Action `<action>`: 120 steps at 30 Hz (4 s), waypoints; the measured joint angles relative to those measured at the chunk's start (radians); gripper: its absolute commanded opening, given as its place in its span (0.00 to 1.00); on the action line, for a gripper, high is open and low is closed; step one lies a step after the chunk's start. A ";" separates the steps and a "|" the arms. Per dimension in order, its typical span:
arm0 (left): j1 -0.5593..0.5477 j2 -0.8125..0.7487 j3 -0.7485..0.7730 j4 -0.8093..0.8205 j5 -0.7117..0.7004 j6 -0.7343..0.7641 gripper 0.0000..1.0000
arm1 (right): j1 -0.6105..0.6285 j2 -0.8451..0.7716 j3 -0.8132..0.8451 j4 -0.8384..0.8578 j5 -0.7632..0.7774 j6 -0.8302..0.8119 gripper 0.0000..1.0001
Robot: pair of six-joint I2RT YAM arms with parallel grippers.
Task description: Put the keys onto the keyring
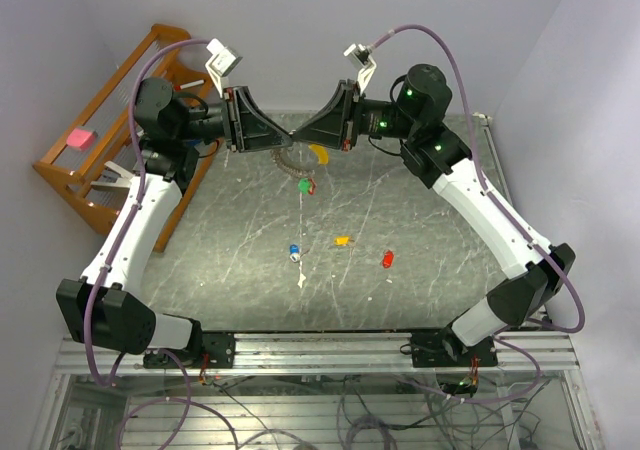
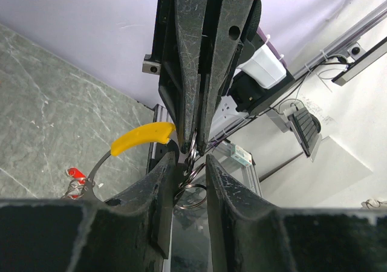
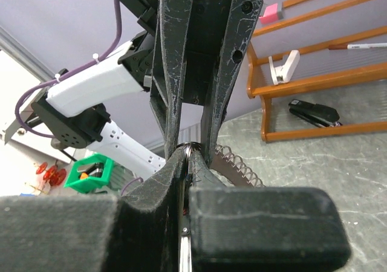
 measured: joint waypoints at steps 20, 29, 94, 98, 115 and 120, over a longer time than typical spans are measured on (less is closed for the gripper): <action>0.000 0.012 0.036 0.042 0.073 0.009 0.62 | -0.034 -0.051 -0.007 -0.001 0.050 -0.033 0.00; 0.002 0.021 0.097 -0.137 0.052 0.168 0.61 | -0.034 -0.051 -0.007 -0.001 0.058 -0.031 0.00; -0.060 0.036 0.197 -0.381 -0.199 0.326 0.54 | 0.017 -0.099 -0.149 0.160 0.409 0.043 0.00; -0.064 0.035 0.164 -0.348 -0.188 0.306 0.50 | 0.019 -0.099 -0.142 0.156 0.420 0.043 0.00; -0.068 0.035 0.138 -0.294 -0.179 0.270 0.20 | 0.021 -0.099 -0.128 0.161 0.431 0.069 0.00; -0.068 0.035 0.138 -0.294 -0.179 0.274 0.07 | 0.021 -0.099 -0.120 0.156 0.430 0.069 0.00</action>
